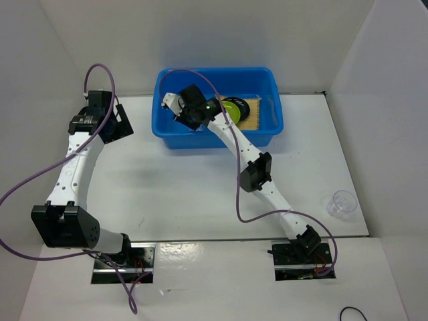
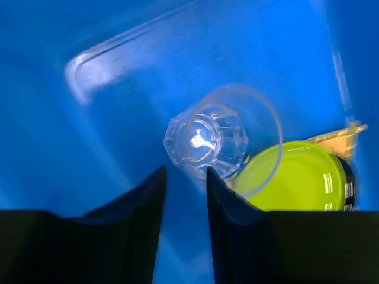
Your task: Place the mixed dishes into the plastic bin
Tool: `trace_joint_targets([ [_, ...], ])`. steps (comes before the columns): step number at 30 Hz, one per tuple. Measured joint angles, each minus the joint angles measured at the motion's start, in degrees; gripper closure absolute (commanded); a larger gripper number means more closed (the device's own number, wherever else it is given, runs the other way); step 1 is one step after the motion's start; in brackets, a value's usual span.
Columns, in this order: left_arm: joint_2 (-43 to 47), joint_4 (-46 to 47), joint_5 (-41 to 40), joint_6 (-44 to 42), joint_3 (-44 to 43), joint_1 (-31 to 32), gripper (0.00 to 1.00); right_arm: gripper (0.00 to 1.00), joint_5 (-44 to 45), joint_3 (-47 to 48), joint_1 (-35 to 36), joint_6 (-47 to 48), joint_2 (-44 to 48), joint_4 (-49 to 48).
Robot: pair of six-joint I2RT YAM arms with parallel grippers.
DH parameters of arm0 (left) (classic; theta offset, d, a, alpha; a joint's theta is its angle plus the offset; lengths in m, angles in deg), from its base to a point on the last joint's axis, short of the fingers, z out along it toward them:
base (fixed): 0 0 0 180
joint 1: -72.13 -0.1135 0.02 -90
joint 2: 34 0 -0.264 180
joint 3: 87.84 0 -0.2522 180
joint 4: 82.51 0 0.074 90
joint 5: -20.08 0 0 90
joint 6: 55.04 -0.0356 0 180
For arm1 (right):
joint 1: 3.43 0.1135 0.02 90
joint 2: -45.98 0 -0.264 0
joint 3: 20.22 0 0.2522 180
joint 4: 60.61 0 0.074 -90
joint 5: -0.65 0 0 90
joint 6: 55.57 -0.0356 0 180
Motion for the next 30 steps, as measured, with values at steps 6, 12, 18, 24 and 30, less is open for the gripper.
trace_joint_targets([
  [6,-0.04,1.46,-0.13,0.04,1.42,-0.66,0.02,0.19,0.42,0.63,-0.35,0.83,0.74,-1.01],
  [12,-0.02,3.04,-0.33,0.09,4.81,-1.25,0.02,0.02,2.82,0.52,-0.2,-3.41,7.56,4.0],
  [18,1.22,4.72,1.57,0.07,6.71,-1.22,0.02,0.02,9.22,-10.47,-0.55,-7.43,32.5,8.37],
  [24,2.82,6.82,5.4,0.07,7.3,-1.22,0.05,0.02,16.33,-44.89,-5.77,-9.6,64.96,6.47],
  [30,5.33,7.32,9.88,0.24,10.4,0.44,0.14,0.03,7.76,-69.09,-31.5,-8.5,74.84,8.63],
])
